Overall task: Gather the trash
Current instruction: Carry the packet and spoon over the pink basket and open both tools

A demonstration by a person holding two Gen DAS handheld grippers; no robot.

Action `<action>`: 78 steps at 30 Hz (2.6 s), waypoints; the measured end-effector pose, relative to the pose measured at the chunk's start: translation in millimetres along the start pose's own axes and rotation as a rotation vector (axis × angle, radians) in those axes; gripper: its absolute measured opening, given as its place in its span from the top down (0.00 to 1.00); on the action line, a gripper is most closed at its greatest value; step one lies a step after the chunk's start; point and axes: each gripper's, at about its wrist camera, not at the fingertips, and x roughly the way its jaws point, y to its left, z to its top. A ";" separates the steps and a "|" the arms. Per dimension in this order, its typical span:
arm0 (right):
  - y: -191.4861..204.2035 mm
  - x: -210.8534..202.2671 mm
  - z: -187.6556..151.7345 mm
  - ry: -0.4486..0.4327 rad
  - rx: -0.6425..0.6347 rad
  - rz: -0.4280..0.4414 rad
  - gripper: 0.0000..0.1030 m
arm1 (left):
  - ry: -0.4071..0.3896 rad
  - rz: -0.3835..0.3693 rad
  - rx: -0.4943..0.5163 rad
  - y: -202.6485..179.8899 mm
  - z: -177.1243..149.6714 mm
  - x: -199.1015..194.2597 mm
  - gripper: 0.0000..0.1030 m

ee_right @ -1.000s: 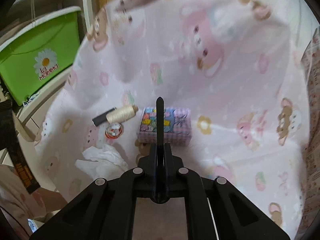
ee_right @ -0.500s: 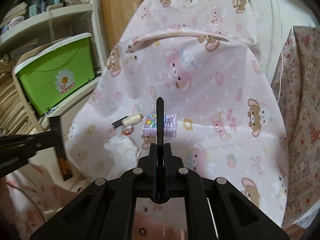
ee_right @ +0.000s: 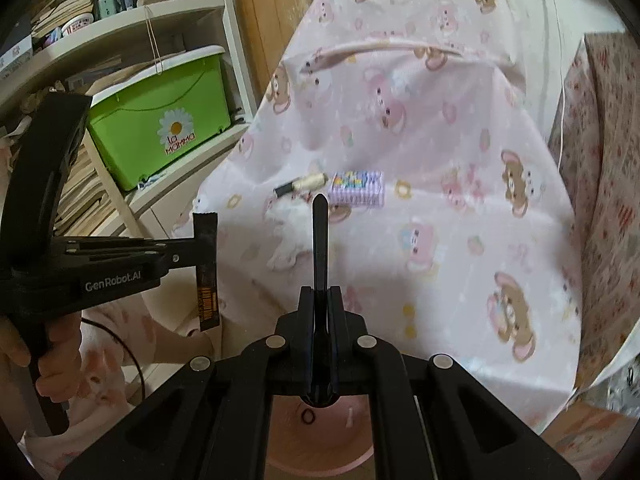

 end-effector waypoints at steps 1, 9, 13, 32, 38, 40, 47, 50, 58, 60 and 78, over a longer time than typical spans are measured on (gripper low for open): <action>0.1 1.9 -4.5 0.014 0.004 0.007 0.93 | 0.013 0.000 0.002 -1.0 -1.9 3.3 0.96; -5.4 23.2 -26.4 0.113 0.032 0.037 0.93 | 0.104 -0.041 -0.015 -0.9 -19.3 29.1 0.96; -7.6 34.9 -32.1 0.158 0.044 0.052 0.93 | 0.150 -0.043 -0.026 0.4 -26.3 42.0 0.96; -14.1 124.1 -81.3 0.414 0.054 -0.066 0.93 | 0.340 -0.047 -0.080 19.8 -59.9 111.6 0.96; -20.0 153.0 -98.4 0.511 0.062 -0.093 0.93 | 0.441 -0.057 -0.115 23.7 -76.1 139.8 0.96; -20.3 162.0 -103.8 0.535 0.058 -0.106 0.93 | 0.463 -0.051 -0.117 22.5 -80.9 146.5 0.96; -27.2 181.4 -124.3 0.614 0.069 -0.129 0.93 | 0.515 -0.008 -0.085 17.5 -94.2 159.8 0.96; -29.8 185.8 -128.4 0.628 0.072 -0.136 0.93 | 0.548 -0.009 -0.110 21.8 -97.5 171.9 0.96; -35.1 204.2 -142.4 0.711 0.094 -0.173 0.93 | 0.607 0.033 -0.139 32.8 -111.8 200.0 0.96; -36.4 206.8 -144.3 0.725 0.117 -0.156 0.93 | 0.604 0.031 -0.132 32.8 -112.1 201.2 0.96; -44.6 183.4 -130.4 0.665 0.178 -0.164 0.43 | 0.509 0.047 -0.170 41.2 -98.5 174.5 0.69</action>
